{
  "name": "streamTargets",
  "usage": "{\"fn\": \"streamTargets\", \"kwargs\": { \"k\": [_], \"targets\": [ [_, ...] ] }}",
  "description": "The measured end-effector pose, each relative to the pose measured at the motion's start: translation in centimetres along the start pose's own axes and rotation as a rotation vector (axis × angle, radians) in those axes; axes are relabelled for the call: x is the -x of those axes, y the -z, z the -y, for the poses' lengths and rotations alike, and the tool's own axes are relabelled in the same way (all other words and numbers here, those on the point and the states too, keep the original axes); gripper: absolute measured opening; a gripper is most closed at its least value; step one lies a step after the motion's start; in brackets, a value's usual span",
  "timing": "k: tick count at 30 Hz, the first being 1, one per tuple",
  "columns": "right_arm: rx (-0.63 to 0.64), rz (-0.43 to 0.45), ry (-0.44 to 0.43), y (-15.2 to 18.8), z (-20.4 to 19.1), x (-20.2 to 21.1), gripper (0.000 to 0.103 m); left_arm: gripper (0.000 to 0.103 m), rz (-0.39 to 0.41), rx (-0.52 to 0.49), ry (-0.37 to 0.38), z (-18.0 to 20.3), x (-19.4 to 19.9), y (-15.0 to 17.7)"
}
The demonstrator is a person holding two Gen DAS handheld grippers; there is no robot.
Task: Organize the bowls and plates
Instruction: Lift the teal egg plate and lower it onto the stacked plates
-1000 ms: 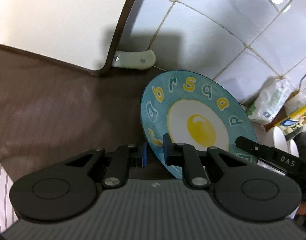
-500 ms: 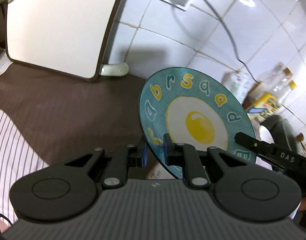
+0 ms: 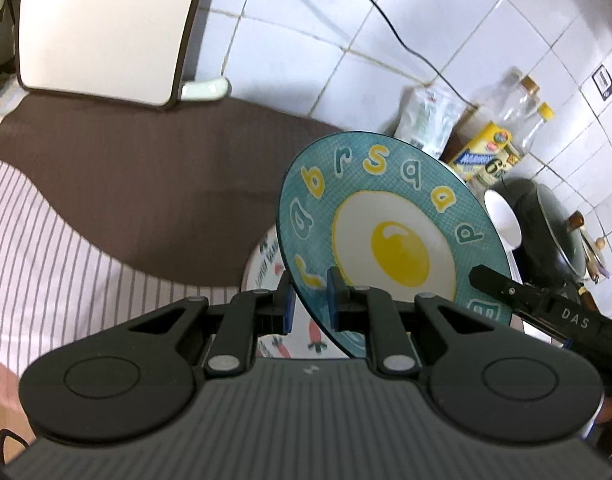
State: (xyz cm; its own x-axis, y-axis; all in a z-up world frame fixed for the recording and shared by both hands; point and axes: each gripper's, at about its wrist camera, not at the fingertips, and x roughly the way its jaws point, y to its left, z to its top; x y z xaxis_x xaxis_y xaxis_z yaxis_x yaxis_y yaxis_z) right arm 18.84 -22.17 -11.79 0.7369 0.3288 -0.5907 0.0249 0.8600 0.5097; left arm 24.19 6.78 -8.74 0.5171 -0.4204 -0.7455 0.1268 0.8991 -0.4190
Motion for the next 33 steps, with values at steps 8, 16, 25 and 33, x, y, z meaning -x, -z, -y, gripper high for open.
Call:
{"fn": "streamTargets", "kwargs": {
  "k": [8, 16, 25, 33],
  "targets": [
    [-0.039, -0.055, 0.045, 3.0, 1.7, -0.2, 0.019, 0.014, -0.071, 0.011, -0.037, -0.1, -1.9, 2.4],
    [-0.043, -0.097, 0.077, 4.3, 2.2, -1.5, 0.019, 0.015, -0.108, 0.0, -0.072, -0.6, -3.6, 3.2],
    [-0.033, -0.148, 0.109, 4.7, 2.0, -2.9, 0.02, 0.015, -0.134, -0.004, -0.106, -1.1, -4.7, 3.0],
    [0.041, -0.172, 0.175, 4.8, 0.3, -3.1, 0.02, 0.018, -0.158, -0.016, -0.125, -1.1, -5.2, 2.9]
  ]
}}
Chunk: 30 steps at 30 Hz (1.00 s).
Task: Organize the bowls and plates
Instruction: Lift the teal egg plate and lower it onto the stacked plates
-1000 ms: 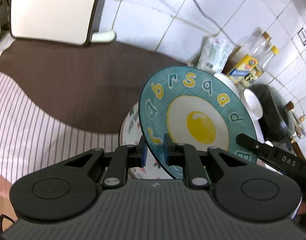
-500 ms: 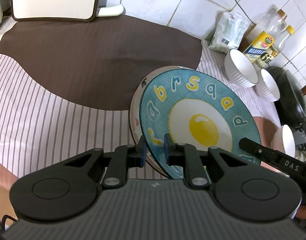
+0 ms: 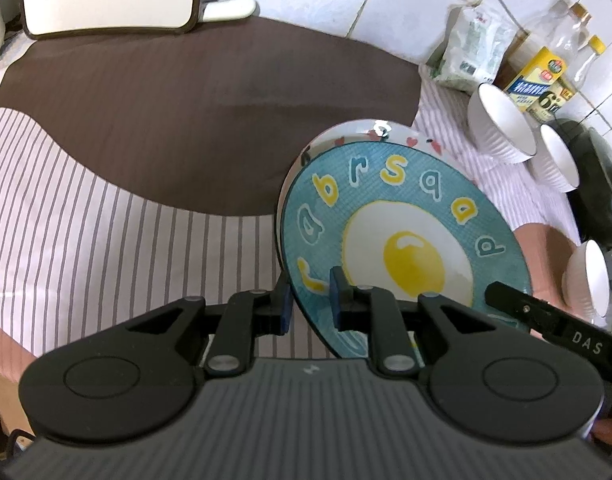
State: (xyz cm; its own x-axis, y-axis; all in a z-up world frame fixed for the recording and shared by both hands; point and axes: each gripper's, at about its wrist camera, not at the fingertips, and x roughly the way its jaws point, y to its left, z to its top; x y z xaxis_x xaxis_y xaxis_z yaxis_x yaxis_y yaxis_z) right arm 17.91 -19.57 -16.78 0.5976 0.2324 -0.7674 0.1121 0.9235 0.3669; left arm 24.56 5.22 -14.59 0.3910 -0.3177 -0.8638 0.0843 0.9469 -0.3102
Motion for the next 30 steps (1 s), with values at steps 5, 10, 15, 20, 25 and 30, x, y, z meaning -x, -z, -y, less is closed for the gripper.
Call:
{"fn": "streamTargets", "kwargs": {
  "k": [5, 10, 15, 20, 25, 30],
  "targets": [
    [0.101, 0.005, 0.074, 0.1, -1.6, 0.0, 0.022, 0.018, -0.003, 0.016, -0.002, -0.1, -0.2, -0.1],
    [0.191, -0.007, 0.14, 0.1, -2.6, -0.3, 0.03, 0.02, -0.003, -0.004, -0.026, 0.5, -0.4, -0.1],
    [0.225, -0.023, 0.178, 0.7, -2.8, -1.1, 0.037, 0.02, 0.011, -0.063, -0.066, 1.4, -0.5, 0.4],
    [0.225, 0.001, 0.171, 0.8, -2.5, -1.4, 0.039, 0.02, 0.025, -0.074, -0.091, 1.8, -0.6, 0.5],
    [0.304, 0.048, 0.194, 1.4, -3.1, -1.7, 0.044, 0.021, 0.039, -0.099, -0.142, 2.7, -1.0, 0.8],
    [0.345, 0.085, 0.181, 1.5, -2.7, -1.5, 0.044, 0.021, 0.041, -0.108, -0.164, 2.8, -1.2, 1.0]
  ]
}}
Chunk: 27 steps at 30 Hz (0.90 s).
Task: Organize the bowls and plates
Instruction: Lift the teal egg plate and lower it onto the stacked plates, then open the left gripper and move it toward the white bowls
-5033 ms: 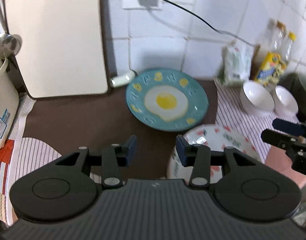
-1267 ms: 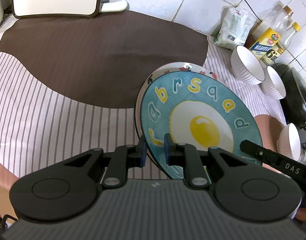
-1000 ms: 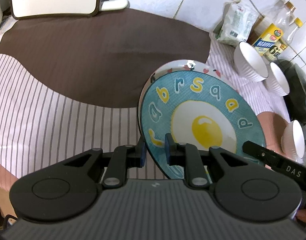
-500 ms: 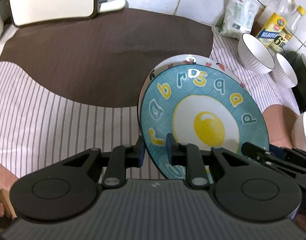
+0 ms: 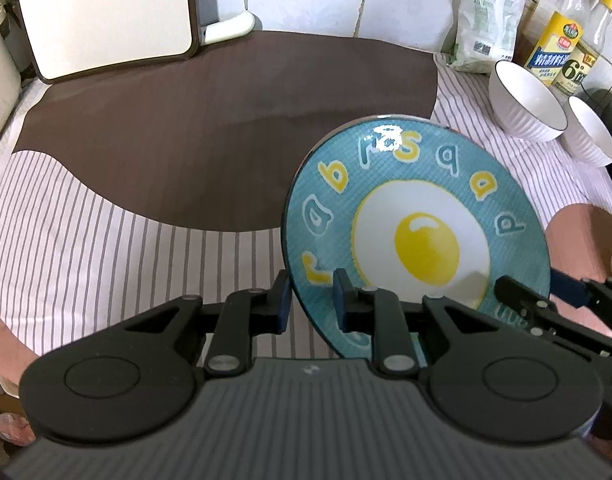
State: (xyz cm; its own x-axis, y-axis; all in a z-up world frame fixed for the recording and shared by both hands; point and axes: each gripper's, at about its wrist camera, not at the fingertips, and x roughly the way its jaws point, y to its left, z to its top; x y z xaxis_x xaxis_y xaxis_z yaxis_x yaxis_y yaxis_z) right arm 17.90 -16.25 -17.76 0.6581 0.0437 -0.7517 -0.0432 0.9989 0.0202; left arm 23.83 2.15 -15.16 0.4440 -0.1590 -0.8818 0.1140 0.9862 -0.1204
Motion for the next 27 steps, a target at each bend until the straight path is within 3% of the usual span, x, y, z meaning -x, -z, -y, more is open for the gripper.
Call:
{"fn": "streamTargets", "kwargs": {
  "k": [4, 13, 27],
  "targets": [
    [0.035, 0.034, 0.029, 0.1, 0.3, 1.0, 0.044, 0.021, 0.012, -0.011, -0.002, 0.1, 0.7, 0.5],
    [0.031, 0.155, -0.048, 0.8, 2.7, 6.3, 0.044, 0.021, 0.041, -0.019, 0.041, 1.3, 5.1, 1.6],
    [0.081, 0.303, -0.052, 3.4, 8.0, 15.2, 0.045, 0.034, 0.123, -0.147, 0.145, 8.7, 13.0, 3.3]
  ]
}}
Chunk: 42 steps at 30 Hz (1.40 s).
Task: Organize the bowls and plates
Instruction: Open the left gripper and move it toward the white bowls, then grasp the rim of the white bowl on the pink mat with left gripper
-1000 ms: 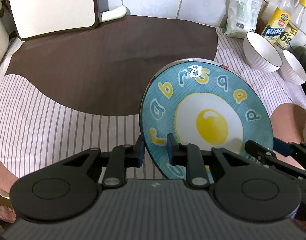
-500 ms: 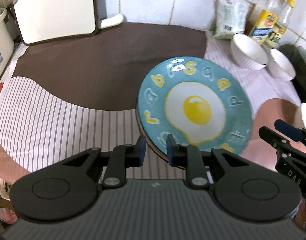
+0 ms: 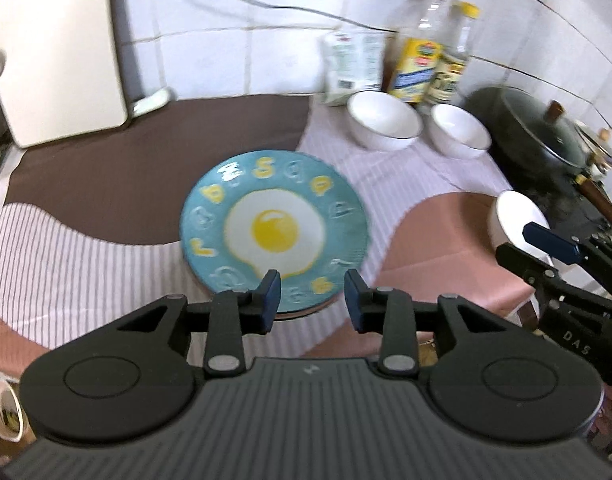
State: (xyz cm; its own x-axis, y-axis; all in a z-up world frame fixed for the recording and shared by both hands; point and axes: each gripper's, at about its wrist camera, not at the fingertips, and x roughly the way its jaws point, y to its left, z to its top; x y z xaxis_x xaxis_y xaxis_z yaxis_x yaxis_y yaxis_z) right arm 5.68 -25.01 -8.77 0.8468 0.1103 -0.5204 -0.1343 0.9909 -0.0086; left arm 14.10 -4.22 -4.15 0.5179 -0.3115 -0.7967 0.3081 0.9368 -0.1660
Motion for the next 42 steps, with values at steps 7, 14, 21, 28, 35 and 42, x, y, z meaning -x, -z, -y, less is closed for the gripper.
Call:
{"fn": "streamTargets", "kwargs": {
  "k": [7, 14, 21, 28, 35, 42],
  "targets": [
    [0.01, 0.039, 0.032, 1.6, 2.3, 2.5, 0.049, 0.039, 0.028, -0.053, 0.045, 4.6, 0.2, -0.3],
    [-0.047, 0.072, 0.101, 4.1, 4.7, 2.5, 0.067, 0.042, 0.002, -0.036, 0.142, 8.5, -2.0, -0.1],
    [-0.073, 0.059, 0.197, 7.0, 7.4, 1.2, 0.073, 0.046, 0.004, -0.031, 0.191, 11.8, -5.8, -0.2],
    [-0.097, 0.066, 0.248, 9.3, 9.6, -0.6, 0.092, 0.052, 0.024, -0.033, 0.197, 14.6, -9.6, -0.6],
    [-0.154, 0.024, 0.277, 11.2, 11.3, -3.5, 0.095, 0.056, 0.002, -0.026, 0.216, 16.6, -13.0, -1.2],
    [-0.198, 0.02, 0.285, 12.1, 13.4, -5.9, 0.098, 0.063, -0.027, -0.034, 0.241, 18.5, -16.5, -1.8]
  ]
}}
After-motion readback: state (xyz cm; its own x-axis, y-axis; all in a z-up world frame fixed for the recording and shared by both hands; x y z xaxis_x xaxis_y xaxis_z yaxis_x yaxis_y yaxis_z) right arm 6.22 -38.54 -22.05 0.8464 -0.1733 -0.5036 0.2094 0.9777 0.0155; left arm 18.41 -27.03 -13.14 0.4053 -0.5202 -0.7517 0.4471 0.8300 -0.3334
